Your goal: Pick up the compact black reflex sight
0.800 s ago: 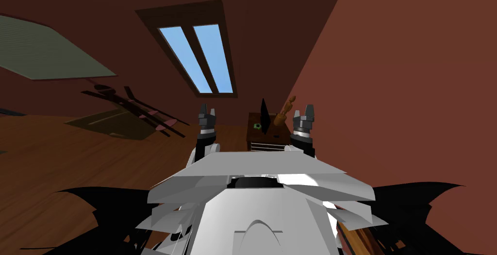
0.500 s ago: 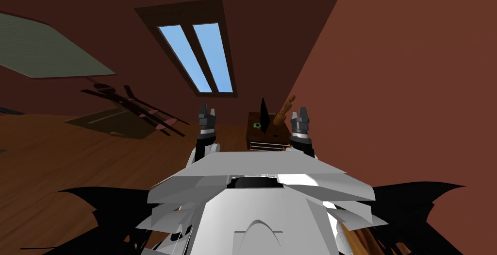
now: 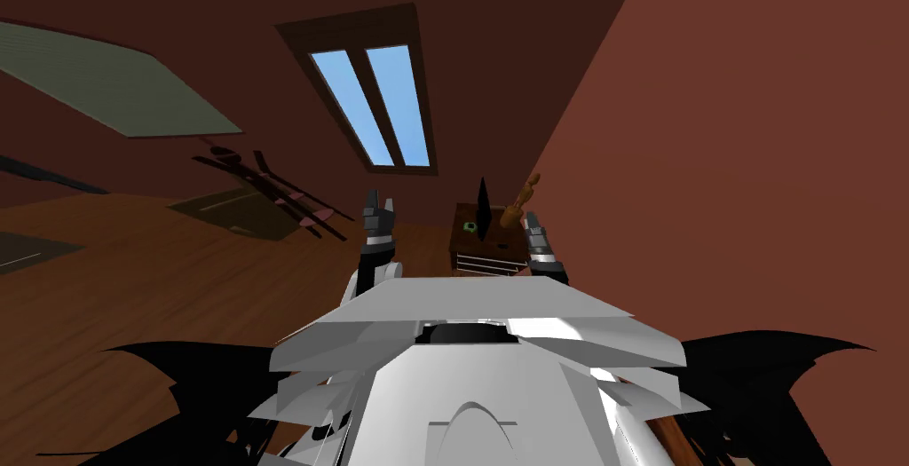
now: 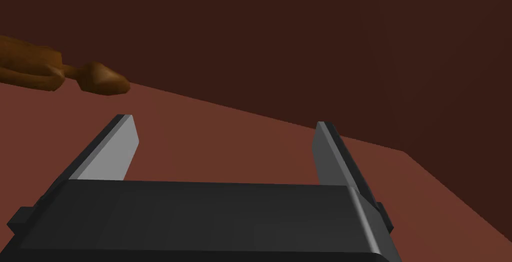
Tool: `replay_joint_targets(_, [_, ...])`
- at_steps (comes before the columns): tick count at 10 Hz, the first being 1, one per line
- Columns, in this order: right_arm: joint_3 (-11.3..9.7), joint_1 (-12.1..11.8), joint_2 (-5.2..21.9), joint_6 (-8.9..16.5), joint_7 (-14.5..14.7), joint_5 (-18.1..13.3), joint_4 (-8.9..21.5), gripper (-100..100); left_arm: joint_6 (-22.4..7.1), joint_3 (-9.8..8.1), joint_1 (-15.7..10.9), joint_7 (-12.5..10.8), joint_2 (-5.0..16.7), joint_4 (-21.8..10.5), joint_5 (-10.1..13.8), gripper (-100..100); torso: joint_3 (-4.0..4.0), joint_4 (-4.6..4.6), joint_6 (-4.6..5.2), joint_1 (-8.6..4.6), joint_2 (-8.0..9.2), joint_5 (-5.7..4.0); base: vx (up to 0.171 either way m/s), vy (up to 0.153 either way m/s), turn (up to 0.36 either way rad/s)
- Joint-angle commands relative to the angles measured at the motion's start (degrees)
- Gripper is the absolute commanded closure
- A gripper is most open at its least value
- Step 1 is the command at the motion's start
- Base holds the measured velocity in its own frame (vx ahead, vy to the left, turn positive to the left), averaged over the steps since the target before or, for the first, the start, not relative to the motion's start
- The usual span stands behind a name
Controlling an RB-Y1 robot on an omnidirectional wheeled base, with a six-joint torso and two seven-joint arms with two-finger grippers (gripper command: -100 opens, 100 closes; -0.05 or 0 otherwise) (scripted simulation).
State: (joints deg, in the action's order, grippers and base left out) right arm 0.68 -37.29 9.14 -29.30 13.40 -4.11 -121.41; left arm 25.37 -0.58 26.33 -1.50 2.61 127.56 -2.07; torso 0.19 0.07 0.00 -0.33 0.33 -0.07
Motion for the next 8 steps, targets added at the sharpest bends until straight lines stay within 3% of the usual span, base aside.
replay_joint_targets(1, [-0.8, -0.9, 1.8, 1.3, 1.4, -2.3, 2.9, -100, 0.0, 0.00, 0.0, 0.0, 0.0, 0.0, 0.0, 0, 0.00, 0.00, 0.00, 0.00, 0.00, 0.00, -0.074, -0.063, 0.203])
replay_joint_targets(2, [-0.8, -0.9, 1.8, 1.3, 1.4, -2.3, 2.9, -100, 0.0, 0.00, 0.0, 0.0, 0.0, 0.0, 0.0, 0, -0.02, -0.01, -0.01, 0.04, -0.02, 0.00, -0.048, -0.036, 0.071])
replay_joint_targets(5, [-2.2, -3.7, 4.5, 2.7, 4.2, -6.9, 9.2, -100, 0.0, 0.01, 0.0, 0.0, 0.0, 0.0, 0.0, 0, -0.08, -0.03, -0.03, 0.19, -0.13, 0.04, -0.067, -0.033, 0.274])
replay_joint_targets(8, [-2.7, -4.5, 5.2, 3.2, 5.2, -8.6, 11.7, -100, 0.0, 0.00, 0.0, 0.0, 0.0, 0.0, 0.0, 0, -0.08, -0.02, -0.02, 0.18, -0.14, 0.04, -0.052, -0.022, 0.161])
